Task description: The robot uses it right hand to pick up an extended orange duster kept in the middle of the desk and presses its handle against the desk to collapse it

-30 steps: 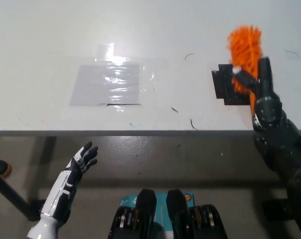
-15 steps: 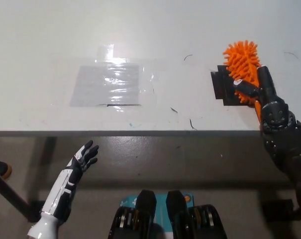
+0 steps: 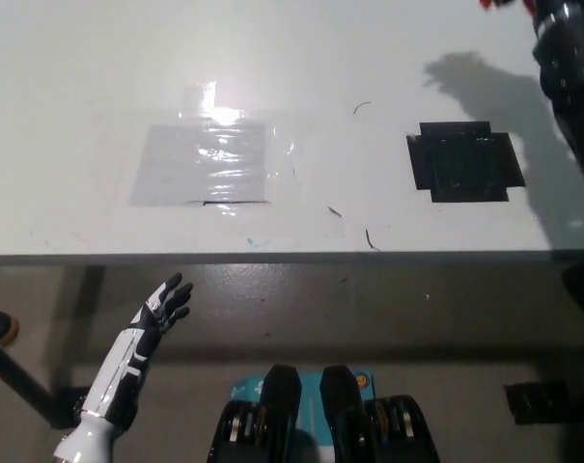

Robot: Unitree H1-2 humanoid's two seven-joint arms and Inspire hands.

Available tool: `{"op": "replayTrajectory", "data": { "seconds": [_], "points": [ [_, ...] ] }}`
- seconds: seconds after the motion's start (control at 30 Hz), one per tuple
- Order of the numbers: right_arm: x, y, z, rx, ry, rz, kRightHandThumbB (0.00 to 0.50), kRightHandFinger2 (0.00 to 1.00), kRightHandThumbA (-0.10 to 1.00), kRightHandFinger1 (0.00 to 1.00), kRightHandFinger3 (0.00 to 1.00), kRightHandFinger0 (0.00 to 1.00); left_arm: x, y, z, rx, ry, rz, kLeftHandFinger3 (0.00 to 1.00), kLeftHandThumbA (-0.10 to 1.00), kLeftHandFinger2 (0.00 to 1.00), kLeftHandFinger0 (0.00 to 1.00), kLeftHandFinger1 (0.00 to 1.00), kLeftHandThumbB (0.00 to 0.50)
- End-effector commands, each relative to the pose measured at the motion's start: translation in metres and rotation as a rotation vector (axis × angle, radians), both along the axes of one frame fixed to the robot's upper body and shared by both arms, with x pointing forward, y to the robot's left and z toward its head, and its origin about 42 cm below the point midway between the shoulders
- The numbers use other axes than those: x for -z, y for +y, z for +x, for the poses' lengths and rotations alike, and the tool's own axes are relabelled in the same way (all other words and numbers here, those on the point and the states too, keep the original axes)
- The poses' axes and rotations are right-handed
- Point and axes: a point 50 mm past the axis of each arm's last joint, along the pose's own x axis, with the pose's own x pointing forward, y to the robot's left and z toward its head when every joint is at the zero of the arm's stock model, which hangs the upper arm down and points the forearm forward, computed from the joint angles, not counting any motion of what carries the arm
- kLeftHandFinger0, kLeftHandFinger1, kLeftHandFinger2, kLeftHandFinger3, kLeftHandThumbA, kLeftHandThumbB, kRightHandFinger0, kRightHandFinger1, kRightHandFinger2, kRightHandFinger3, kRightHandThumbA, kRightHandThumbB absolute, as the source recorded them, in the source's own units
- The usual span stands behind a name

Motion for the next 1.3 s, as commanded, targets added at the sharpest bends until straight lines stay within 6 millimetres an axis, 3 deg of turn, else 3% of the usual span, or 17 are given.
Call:
{"op": "replayTrajectory", "data": {
  "seconds": [0.0, 0.2, 0.27, 0.4, 0.63, 0.67, 0.7, 0.73, 0.77, 0.8, 0.83, 0.87, 0.9, 0.93, 0.97, 1.1, 1.27],
  "points": [
    [-0.062, 0.031, -0.005, -0.093, -0.162, -0.391, 0.188, 0.46, -0.1, 0.19, 0.47, 0.0, -0.009, 0.001, 0.002, 0.003, -0.059, -0.015, 1.0, 1.0, 1.0, 1.0, 1.0, 0.167],
    [-0.045, 0.032, -0.003, -0.122, -0.168, -0.506, 0.159, 0.49, -0.1, 0.25, 0.43, 0.0, -0.01, 0.0, 0.002, 0.004, -0.071, -0.028, 1.0, 1.0, 1.0, 1.0, 1.0, 0.163],
    [-0.018, 0.028, 0.0, -0.104, -0.118, -0.614, 0.187, 0.5, -0.1, 0.26, 0.42, 0.0, -0.011, 0.001, 0.001, 0.002, -0.071, -0.028, 1.0, 1.0, 1.0, 1.0, 1.0, 0.166],
    [-0.007, 0.024, 0.001, -0.1, -0.105, -0.666, 0.201, 0.39, -0.1, 0.16, 0.29, 0.0, -0.01, 0.001, 0.002, 0.003, -0.067, -0.038, 1.0, 1.0, 1.0, 1.0, 1.0, 0.171],
    [0.044, 0.003, 0.004, -0.053, 0.094, -0.706, 0.199, 0.3, -0.1, 0.04, 0.15, 0.0, -0.013, 0.0, 0.004, 0.006, -0.066, -0.037, 1.0, 1.0, 1.0, 1.0, 1.0, 0.166],
    [0.052, 0.0, 0.004, -0.051, 0.121, -0.702, 0.212, 0.23, -0.1, 0.02, 0.11, 0.0, -0.013, 0.0, 0.005, 0.009, -0.069, -0.038, 1.0, 1.0, 1.0, 1.0, 1.0, 0.165],
    [0.056, -0.002, 0.004, -0.042, 0.136, -0.709, 0.209, 0.21, -0.1, 0.02, 0.13, 0.0, -0.013, 0.0, 0.005, 0.01, -0.069, -0.039, 1.0, 1.0, 1.0, 1.0, 1.0, 0.163],
    [0.064, -0.007, 0.004, -0.006, 0.207, -0.713, 0.181, 0.3, -0.06, 0.1, 0.25, 0.07, -0.013, 0.0, 0.005, 0.012, -0.069, -0.044, 1.0, 1.0, 1.0, 1.0, 1.0, 0.157],
    [0.065, -0.008, 0.005, -0.003, 0.215, -0.712, 0.179, 0.24, -0.02, 0.1, 0.33, 0.07, -0.013, 0.0, 0.005, 0.012, -0.069, -0.043, 1.0, 1.0, 1.0, 1.0, 1.0, 0.156],
    [0.072, -0.01, 0.005, 0.011, 0.289, -0.654, 0.231, 0.3, 0.09, 0.14, 0.39, 0.08, -0.013, 0.001, 0.006, 0.011, -0.069, -0.045, 1.0, 1.0, 1.0, 1.0, 1.0, 0.155],
    [0.074, -0.011, 0.005, 0.012, 0.331, -0.63, 0.235, 0.3, 0.14, 0.17, 0.44, 0.12, -0.014, 0.002, 0.005, 0.01, -0.07, -0.042, 1.0, 1.0, 1.0, 1.0, 1.0, 0.155],
    [0.078, -0.011, 0.005, 0.01, 0.424, -0.651, 0.293, 0.9, 0.47, 0.8, 0.98, 0.72, -0.014, 0.002, 0.006, 0.008, -0.073, -0.036, 1.0, 1.0, 1.0, 1.0, 1.0, 0.155],
    [0.078, -0.011, 0.005, 0.004, 0.513, -0.675, 0.401, 1.0, 0.69, 1.0, 1.0, 1.0, -0.015, 0.002, 0.007, 0.008, -0.075, -0.035, 1.0, 1.0, 1.0, 1.0, 1.0, 0.156],
    [0.08, -0.009, 0.004, -0.018, 0.555, -0.685, 0.474, 1.0, 0.77, 1.0, 1.0, 1.0, -0.014, 0.002, 0.007, 0.009, -0.073, -0.039, 1.0, 1.0, 1.0, 1.0, 1.0, 0.159],
    [0.081, -0.007, 0.003, -0.035, 0.557, -0.688, 0.499, 1.0, 0.8, 1.0, 1.0, 1.0, -0.014, 0.002, 0.007, 0.011, -0.073, -0.039, 1.0, 1.0, 1.0, 1.0, 1.0, 0.163],
    [0.076, -0.002, 0.001, -0.085, 0.586, -0.645, 0.5, 1.0, 0.91, 1.0, 1.0, 1.0, -0.014, 0.001, 0.006, 0.012, -0.07, -0.045, 1.0, 1.0, 1.0, 1.0, 1.0, 0.174],
    [0.061, 0.013, -0.006, -0.19, 0.528, -0.575, 0.493, 1.0, 0.88, 1.0, 1.0, 1.0, -0.013, 0.002, 0.003, 0.004, -0.059, -0.044, 1.0, 1.0, 1.0, 1.0, 1.0, 0.18]
  ]
}}
